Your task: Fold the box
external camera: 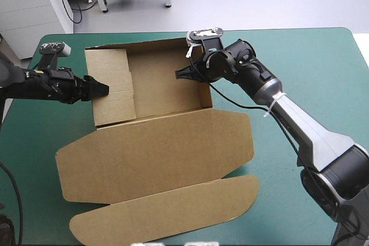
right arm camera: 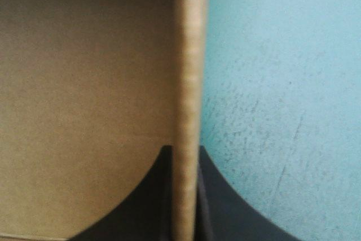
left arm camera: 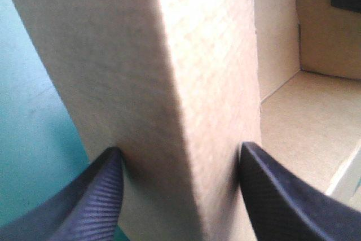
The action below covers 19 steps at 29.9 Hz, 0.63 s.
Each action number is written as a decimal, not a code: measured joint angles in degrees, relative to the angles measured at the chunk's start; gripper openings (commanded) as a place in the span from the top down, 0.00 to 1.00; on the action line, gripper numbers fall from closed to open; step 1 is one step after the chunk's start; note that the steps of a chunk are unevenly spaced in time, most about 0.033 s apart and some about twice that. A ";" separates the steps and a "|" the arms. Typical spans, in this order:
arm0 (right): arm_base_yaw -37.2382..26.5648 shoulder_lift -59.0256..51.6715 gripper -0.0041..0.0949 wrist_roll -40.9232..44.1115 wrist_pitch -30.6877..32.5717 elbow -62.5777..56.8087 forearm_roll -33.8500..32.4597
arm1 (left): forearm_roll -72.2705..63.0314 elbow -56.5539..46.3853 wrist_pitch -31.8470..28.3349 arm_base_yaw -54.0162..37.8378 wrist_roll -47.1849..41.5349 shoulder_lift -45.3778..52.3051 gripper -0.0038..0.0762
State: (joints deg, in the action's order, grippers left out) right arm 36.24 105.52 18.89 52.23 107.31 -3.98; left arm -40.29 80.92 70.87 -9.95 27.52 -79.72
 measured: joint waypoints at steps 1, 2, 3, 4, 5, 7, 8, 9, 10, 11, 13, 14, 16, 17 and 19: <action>0.64 0.00 0.97 0.72 -0.07 0.00 -0.49 | 0.79 0.00 0.00 0.00 -0.21 0.00 0.43; 1.28 0.00 0.97 1.32 -0.13 0.00 -0.98 | 1.63 0.00 0.00 -0.05 -0.71 0.00 0.43; 1.78 0.04 0.97 1.74 -0.13 0.00 -1.28 | 2.63 0.00 -0.04 -0.07 -1.23 0.00 0.43; 2.37 0.06 0.97 2.31 -0.19 0.00 -1.61 | 3.40 0.00 -0.04 -0.12 -1.68 0.00 0.43; 2.92 0.11 0.96 2.91 -0.30 0.00 -1.90 | 4.29 0.00 -0.04 -0.17 -2.14 0.00 0.43; 3.79 0.39 0.96 3.85 -0.58 0.00 -2.45 | 5.97 0.00 -0.04 -0.19 -3.25 0.05 0.43; 4.14 0.45 0.96 4.25 -0.76 0.00 -2.54 | 6.72 0.00 -0.04 -0.19 -3.71 0.04 0.43; 4.35 0.57 0.96 4.56 -0.88 0.00 -2.62 | 7.46 0.00 0.07 -0.19 -4.15 0.04 0.43; 4.49 0.63 0.96 4.69 -0.88 0.00 -2.62 | 8.10 0.00 0.08 -0.19 -4.71 0.11 0.43; 4.68 0.67 0.96 4.71 -0.88 0.00 -2.66 | 8.64 0.00 0.20 -0.19 -5.17 0.11 0.43; 4.82 0.74 0.96 4.77 -0.82 0.00 -2.28 | 10.11 0.00 0.38 -0.19 -6.47 0.17 0.43; 4.84 0.74 0.96 4.77 -0.90 0.00 -1.84 | 10.73 0.00 0.37 -0.19 -7.15 0.21 0.43; 4.97 0.74 0.96 4.71 -1.01 0.00 -1.05 | 12.33 0.00 0.37 -0.08 -9.12 0.21 0.43; 5.11 0.74 0.96 4.60 -1.17 0.00 -0.62 | 13.22 0.00 0.37 -0.01 -10.16 0.21 0.43; 5.31 0.74 0.96 3.87 -1.34 0.00 0.17 | 14.61 0.00 0.37 0.04 -12.18 0.21 0.47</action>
State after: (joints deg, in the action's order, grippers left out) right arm 41.56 106.26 22.76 50.89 107.31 -3.81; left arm -25.68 80.92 71.24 -9.91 15.34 -79.51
